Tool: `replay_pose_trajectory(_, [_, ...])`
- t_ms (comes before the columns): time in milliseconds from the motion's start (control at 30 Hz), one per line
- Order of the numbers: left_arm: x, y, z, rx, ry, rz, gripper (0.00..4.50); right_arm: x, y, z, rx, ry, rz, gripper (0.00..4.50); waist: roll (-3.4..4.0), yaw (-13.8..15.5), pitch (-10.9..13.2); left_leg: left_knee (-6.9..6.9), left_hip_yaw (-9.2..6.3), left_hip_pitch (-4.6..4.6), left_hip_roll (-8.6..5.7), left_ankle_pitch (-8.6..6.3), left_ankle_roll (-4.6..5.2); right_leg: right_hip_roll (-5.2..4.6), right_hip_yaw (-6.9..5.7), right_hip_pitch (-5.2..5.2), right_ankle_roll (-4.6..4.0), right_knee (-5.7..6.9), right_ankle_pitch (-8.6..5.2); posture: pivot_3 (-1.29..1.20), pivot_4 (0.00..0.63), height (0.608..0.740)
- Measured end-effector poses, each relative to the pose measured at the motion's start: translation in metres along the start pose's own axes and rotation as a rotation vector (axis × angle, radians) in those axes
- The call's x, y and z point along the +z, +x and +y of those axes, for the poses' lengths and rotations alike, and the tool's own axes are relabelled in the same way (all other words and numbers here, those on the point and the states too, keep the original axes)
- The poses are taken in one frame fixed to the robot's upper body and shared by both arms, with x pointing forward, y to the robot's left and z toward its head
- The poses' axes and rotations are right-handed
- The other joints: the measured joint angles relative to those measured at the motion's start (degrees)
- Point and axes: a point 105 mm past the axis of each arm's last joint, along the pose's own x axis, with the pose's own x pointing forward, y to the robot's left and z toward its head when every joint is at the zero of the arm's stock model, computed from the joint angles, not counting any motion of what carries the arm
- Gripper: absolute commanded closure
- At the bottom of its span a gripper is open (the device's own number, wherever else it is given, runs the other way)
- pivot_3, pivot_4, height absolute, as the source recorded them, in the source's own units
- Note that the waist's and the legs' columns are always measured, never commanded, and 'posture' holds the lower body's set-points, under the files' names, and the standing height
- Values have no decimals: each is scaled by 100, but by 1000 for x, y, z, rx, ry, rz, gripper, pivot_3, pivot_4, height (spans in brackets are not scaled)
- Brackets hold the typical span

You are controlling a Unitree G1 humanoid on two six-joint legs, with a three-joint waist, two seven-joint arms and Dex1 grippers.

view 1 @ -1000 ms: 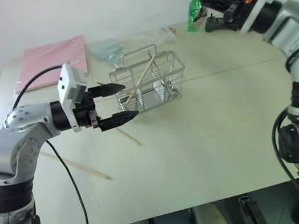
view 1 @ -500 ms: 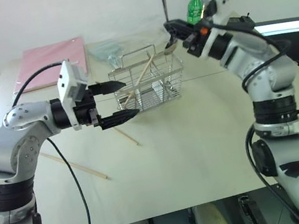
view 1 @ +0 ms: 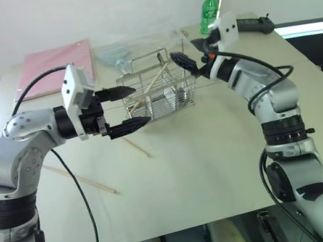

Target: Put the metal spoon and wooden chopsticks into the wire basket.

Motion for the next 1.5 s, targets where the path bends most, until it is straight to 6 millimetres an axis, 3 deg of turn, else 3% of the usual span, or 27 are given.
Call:
replay_pose_trajectory(267, [8,-2,9,30,10,-20,0,49,-39,-5,71,-161,4,74,2,14,2,0,0,-2,0,-2,3,0,0,2,1,-4,-1,0,150,709])
replay_pose_trajectory(433, [19,-18,29,164,-48,-61,0,85,-96,2,217,-317,129,74,-3,21,3,-2,-2,0,3,-11,19,0,-3,7,10,-11,-8,0,150,709])
replay_pose_trajectory(500, [22,-23,33,193,-63,-61,0,77,-118,10,287,-348,211,74,-12,18,0,-2,-1,3,5,-14,24,0,-3,15,13,-15,-10,0,150,709])
replay_pose_trajectory(567, [16,-33,36,239,-100,-15,0,45,-149,23,402,-313,391,74,-17,19,-1,4,2,8,5,-20,35,-1,-4,24,25,-8,-18,0,150,709])
replay_pose_trajectory(633, [11,-40,39,280,-138,22,0,27,-172,34,469,-224,474,74,-12,12,3,9,15,4,6,-21,35,-7,-1,17,24,-9,-16,0,150,709])
replay_pose_trajectory(700, [8,-43,40,304,-179,39,0,26,-184,42,481,-208,481,74,-12,15,3,19,15,4,11,-21,35,-7,0,20,17,-7,-16,0,150,709])
replay_pose_trajectory(900, [5,-61,52,465,-305,25,0,8,-194,52,405,-140,466,74,-28,50,-1,31,8,4,17,-22,34,-14,-5,30,5,-7,-28,0,150,709])
replay_pose_trajectory(1033, [-9,-65,59,561,-359,63,0,2,-193,53,359,-142,465,74,-29,90,-1,28,8,-1,12,-22,33,-17,-5,28,-6,-13,-22,0,150,709])
replay_pose_trajectory(1133, [-37,-68,67,700,-440,152,0,-2,-193,49,311,-151,478,74,-31,159,0,30,10,-2,9,-22,33,-19,-4,28,-6,-15,-21,0,150,709])
replay_pose_trajectory(1333, [-124,-62,65,1006,-769,396,0,-9,-187,44,255,-167,480,74,-50,195,0,41,-1,-2,-1,-21,32,-19,-7,38,12,-15,-12,0,150,709])
replay_pose_trajectory(1433, [-142,-55,70,1149,-858,436,0,-8,-182,43,247,-168,460,74,-78,188,8,40,-3,-5,-3,-19,28,-17,-8,34,19,-15,-6,0,150,709])
replay_pose_trajectory(1500, [-141,-49,80,1241,-919,397,0,-8,-178,45,247,-166,442,74,-79,196,8,40,-2,-5,-4,-19,26,-18,-9,35,20,-17,-5,0,150,709])
